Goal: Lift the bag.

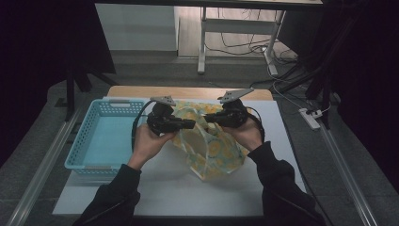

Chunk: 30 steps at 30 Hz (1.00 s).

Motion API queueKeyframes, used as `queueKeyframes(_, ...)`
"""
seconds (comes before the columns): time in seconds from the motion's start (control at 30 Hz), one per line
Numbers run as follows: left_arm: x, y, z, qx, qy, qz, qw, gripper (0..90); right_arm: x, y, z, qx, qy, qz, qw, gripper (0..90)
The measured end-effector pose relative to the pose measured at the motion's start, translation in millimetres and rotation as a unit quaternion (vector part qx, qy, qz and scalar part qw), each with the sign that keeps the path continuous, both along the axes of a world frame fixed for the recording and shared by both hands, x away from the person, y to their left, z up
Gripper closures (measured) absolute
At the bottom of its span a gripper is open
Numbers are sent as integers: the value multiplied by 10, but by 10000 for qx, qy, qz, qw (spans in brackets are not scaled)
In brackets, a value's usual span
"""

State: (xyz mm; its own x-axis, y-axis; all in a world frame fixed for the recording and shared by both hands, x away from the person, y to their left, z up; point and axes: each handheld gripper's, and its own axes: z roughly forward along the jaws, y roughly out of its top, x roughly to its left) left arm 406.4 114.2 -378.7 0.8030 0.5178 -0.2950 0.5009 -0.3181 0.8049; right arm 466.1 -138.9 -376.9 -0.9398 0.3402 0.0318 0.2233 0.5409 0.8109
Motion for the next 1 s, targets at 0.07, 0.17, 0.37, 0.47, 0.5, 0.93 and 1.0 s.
queueKeyframes(0.07, 8, 9, 76, -18, -46, 8, 10000, 898, -3, 10, 49, 49, 9, 32, 10000, 900)
queueKeyframes(0.17, 22, 23, 190, -63, -126, -6, 9999, 898, -23, 29, 141, 100, -48, 80, 9999, 900)
queueKeyframes(0.37, 54, 59, 421, -178, -275, 24, 9995, 898, -51, 58, 315, 172, -165, 133, 9996, 900)
queueKeyframes(0.47, 71, 66, 519, -239, -338, 35, 9991, 898, -53, 60, 400, 230, -203, 144, 9994, 900)
queueKeyframes(0.5, 78, 70, 564, -254, -369, 28, 9990, 898, -54, 62, 423, 248, -206, 142, 9994, 900)
queueKeyframes(0.93, 117, 85, 957, -346, -655, 136, 9972, 898, -62, 61, 779, 480, -377, 165, 9980, 900)
queueKeyframes(1.0, 120, 82, 1016, -354, -688, 155, 9969, 898, -67, 66, 839, 519, -407, 167, 9977, 900)
